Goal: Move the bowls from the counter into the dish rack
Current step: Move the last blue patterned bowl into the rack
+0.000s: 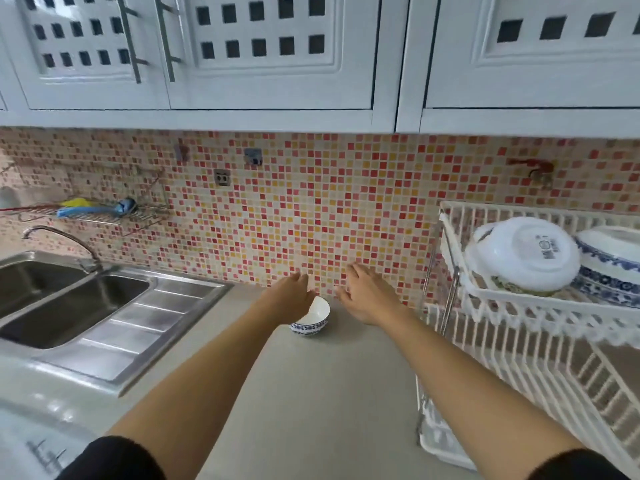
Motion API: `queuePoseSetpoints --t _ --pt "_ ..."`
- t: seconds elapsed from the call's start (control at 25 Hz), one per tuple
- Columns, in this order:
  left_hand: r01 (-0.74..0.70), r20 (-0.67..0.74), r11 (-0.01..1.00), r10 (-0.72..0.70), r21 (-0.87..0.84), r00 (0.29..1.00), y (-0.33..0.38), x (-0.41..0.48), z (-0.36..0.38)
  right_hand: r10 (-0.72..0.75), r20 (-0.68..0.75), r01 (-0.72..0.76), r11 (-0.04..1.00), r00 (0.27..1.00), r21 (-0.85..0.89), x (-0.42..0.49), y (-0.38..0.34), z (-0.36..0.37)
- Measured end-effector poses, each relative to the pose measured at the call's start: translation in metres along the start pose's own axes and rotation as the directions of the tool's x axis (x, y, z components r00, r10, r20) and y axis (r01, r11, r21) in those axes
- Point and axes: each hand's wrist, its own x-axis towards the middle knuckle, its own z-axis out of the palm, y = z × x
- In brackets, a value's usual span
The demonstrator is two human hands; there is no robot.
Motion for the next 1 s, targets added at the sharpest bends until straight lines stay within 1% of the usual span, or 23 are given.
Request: queuePoseSetpoints --t 0.12,0.24,0.4,0.6,0.72,0.92,1.0 --pt "0.094 0.042 0.994 -0.091 -0.063 0.995 -0.029 0.018 0.042 0.074 0.062 -0.072 0.997 0.995 -0.021 0.021 0.003 0.058" --pt "0.168 0.089 0.983 -0.161 -0.072 0.983 -0.055 0.038 0.078 0.177 0.114 -0.176 0.984 0.978 -0.026 0.052 0.015 0.113" --pt "0.31 0.162 0.94 -0.287 -0.141 0.944 -0.093 0.09 0.126 0.315 0.156 -0.327 0.943 0.936 0.064 0.105 0.029 0.17" --pt "0.366 0.222 0.911 -0.323 -0.192 0.92 -0.113 0.152 0.171 0.353 0.264 -0.407 0.894 0.897 0.188 0.161 0.04 0.228" --pt "0.429 0.24 0.858 -0.369 -0.282 0.898 -0.115 0.181 0.196 0.376 0.324 -0.458 0.859 0.868 0.229 0.186 0.043 0.258" --pt "0.527 0.294 0.787 -0.446 -0.321 0.845 -0.114 0.21 0.222 0.433 0.441 -0.589 0.741 0.786 0.322 0.209 0.039 0.286" --pt "0.547 0.286 0.772 -0.471 -0.325 0.835 -0.113 0.218 0.226 0.432 0.464 -0.612 0.701 0.773 0.367 0.214 0.041 0.292"
